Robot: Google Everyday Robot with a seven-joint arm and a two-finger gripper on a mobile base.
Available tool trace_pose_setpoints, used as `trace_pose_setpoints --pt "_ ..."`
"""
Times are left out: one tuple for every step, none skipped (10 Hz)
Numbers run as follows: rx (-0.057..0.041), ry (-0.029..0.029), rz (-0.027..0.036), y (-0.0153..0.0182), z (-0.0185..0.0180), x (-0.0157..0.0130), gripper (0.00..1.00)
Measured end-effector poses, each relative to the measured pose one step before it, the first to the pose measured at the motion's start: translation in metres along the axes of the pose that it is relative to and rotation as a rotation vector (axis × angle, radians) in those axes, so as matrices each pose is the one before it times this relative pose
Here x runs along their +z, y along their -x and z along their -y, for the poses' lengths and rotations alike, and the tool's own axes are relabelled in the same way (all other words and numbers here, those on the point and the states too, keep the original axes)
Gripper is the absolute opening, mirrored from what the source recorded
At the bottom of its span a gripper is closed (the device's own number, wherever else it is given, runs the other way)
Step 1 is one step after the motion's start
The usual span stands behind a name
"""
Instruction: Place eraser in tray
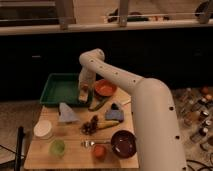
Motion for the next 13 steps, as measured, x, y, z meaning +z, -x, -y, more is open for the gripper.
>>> trace_pose_setpoints --pt "-0.00365 -0.00102 -0.00484 -0.00077 0.00204 -0.001 0.0" --pt "-0.00459 -0.00086 -0.00104 -0.0003 0.00214 0.00031 0.0" --pt "-0.01218 -0.0003 -0.00151 -0.00176 0.00528 -0.00014 0.0" --pt "-0.00542 0.00136 0.00076 -0.00124 0.00171 -0.0001 0.0" --pt "-0.00708 0.00123 0.00102 -0.00236 0.00261 0.00007 0.0" --pt "-0.00859 0.00136 0.00118 -0.00323 0.00363 0.00051 0.0" --pt "-0.00748 0.00155 0.00227 -0.00268 0.00357 0.00078 0.0" --pt "-0.00526 0.00149 0.00211 -0.00268 0.00261 0.00102 0.0" --pt "-0.00516 0.00156 0.00337 -0.00231 0.00285 0.00169 0.0" --pt "-0.00434 0.00063 0.00427 -0.0017 0.00317 0.00218 0.0" --pt "-0.0026 0.00048 0.00514 -0.00104 0.00253 0.00276 0.0" --pt "-0.00125 0.00063 0.00456 -0.00058 0.00142 0.00266 0.0" --pt "0.00092 0.0012 0.00598 -0.00067 0.00102 0.00346 0.01"
